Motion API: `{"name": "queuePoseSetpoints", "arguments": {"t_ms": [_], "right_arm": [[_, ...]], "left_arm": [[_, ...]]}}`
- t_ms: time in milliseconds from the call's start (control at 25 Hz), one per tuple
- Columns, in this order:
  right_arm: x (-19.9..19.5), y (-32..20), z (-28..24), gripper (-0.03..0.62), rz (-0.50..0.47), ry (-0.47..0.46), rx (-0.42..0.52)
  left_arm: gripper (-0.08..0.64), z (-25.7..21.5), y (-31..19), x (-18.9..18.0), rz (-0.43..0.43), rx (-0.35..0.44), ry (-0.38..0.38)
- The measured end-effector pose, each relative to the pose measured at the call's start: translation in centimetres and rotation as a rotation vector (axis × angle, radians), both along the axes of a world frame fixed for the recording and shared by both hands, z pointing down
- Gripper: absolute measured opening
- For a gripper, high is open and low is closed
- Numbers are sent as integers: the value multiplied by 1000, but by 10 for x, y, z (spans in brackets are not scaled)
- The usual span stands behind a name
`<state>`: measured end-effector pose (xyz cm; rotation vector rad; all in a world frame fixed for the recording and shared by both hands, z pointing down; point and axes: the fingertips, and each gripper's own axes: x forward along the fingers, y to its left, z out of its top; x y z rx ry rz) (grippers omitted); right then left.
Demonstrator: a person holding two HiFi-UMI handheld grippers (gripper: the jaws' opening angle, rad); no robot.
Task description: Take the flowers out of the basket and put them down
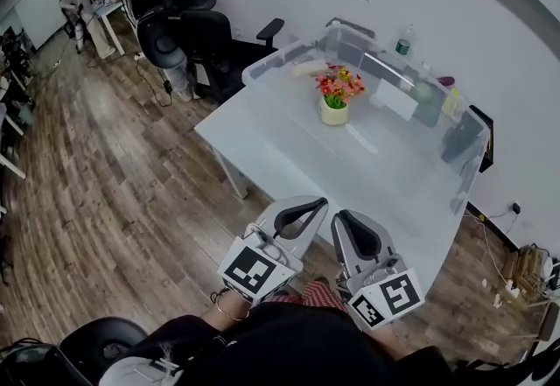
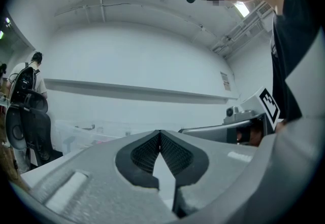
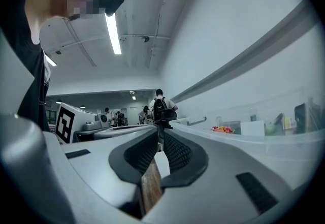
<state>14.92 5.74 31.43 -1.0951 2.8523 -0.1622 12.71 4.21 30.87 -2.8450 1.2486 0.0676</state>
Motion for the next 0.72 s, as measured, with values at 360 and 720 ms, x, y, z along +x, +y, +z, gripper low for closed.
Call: {"name": "queuePoseSetpoints", "arguments": {"t_ms": [360, 720], "right_arm": [[8, -21, -36, 31, -30, 33, 111], [15, -42, -58, 31, -79, 32, 159]], "left_arm": [[3, -22, -24, 23, 32, 50, -8], [3, -35, -50, 42, 55, 64, -7]]}}
